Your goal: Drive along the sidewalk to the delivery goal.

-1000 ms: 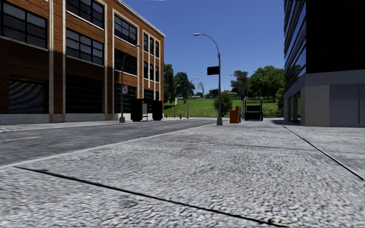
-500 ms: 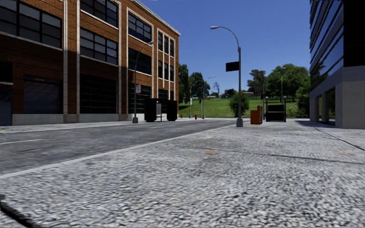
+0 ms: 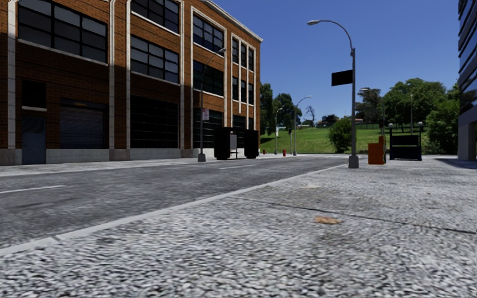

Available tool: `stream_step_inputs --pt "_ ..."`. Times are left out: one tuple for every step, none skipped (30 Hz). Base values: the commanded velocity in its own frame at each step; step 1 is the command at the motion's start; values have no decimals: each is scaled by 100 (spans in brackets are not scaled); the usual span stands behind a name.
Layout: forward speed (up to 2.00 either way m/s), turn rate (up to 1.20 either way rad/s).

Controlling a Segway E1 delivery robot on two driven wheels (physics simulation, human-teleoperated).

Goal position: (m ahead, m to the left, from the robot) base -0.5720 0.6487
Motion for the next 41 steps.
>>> stream_step_inputs --pt "182 5" --pt "162 2" --pt "140 0" --pt "119 0" --pt "101 0" --pt "101 0" --pt "82 0" --pt "64 0" --pt "51 0" --pt "39 0" --pt "30 0" --pt "0 0" --pt "0 0" --pt "0 0" --pt "0 0" --pt "0 0" --pt "0 0" --pt "0 0" --pt "0 0" --pt "0 0" --pt "0 0" --pt "0 0" --pt "0 0" --pt "0 0" --pt "0 0" --pt "0 0" --pt "0 0" --pt "0 0" --pt "0 0" --pt "0 0" --pt "0 0" --pt "0 0" --pt "0 0" --pt "0 0" --pt "0 0" --pt "0 0" --pt "0 0" --pt "0 0" --pt "0 0" --pt "0 0" --pt "0 0"
